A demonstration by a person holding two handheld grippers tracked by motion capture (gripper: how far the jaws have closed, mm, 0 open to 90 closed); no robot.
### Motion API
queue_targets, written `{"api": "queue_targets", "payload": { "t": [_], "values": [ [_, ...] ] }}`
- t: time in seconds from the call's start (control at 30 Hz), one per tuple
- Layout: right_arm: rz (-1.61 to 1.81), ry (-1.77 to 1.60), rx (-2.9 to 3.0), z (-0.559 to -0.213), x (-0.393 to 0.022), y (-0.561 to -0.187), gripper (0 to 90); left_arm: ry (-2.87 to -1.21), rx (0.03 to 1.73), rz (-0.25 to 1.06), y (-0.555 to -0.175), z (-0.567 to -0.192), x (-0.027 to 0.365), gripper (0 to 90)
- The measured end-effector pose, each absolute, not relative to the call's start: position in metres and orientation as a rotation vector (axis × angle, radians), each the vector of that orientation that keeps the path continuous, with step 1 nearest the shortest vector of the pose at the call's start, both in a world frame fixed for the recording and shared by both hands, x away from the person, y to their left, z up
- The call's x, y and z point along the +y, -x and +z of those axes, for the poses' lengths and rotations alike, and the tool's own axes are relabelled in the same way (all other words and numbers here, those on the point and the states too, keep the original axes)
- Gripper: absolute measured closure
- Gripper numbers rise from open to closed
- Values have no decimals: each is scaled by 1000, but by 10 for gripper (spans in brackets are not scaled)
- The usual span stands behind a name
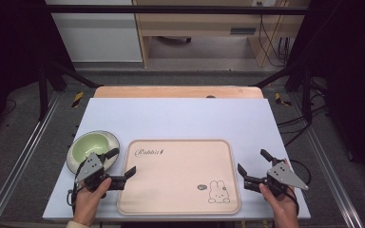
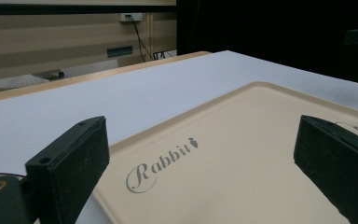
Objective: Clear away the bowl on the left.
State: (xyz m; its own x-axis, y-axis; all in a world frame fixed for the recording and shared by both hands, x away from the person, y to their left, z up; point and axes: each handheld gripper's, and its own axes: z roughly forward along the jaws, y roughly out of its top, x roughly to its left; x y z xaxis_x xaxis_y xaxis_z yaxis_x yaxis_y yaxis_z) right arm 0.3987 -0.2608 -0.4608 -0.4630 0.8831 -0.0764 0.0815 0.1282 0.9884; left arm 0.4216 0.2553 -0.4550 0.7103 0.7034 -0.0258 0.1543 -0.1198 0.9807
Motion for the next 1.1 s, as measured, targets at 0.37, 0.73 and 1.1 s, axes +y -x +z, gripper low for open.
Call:
{"api": "queue_targets", "payload": {
  "t": [0.37,0.73,1.1],
  "values": [
    [1389,-950,1707,-465,-258,-403,39,-1639,726,510,-420,-451,258,24],
    [1399,-965,1702,-463,-257,-402,37,-1594,773,573,-415,-441,275,22],
    [1384,-967,1710,-464,-257,-403,37,-1579,819,647,-413,-433,296,23]
  ]
}}
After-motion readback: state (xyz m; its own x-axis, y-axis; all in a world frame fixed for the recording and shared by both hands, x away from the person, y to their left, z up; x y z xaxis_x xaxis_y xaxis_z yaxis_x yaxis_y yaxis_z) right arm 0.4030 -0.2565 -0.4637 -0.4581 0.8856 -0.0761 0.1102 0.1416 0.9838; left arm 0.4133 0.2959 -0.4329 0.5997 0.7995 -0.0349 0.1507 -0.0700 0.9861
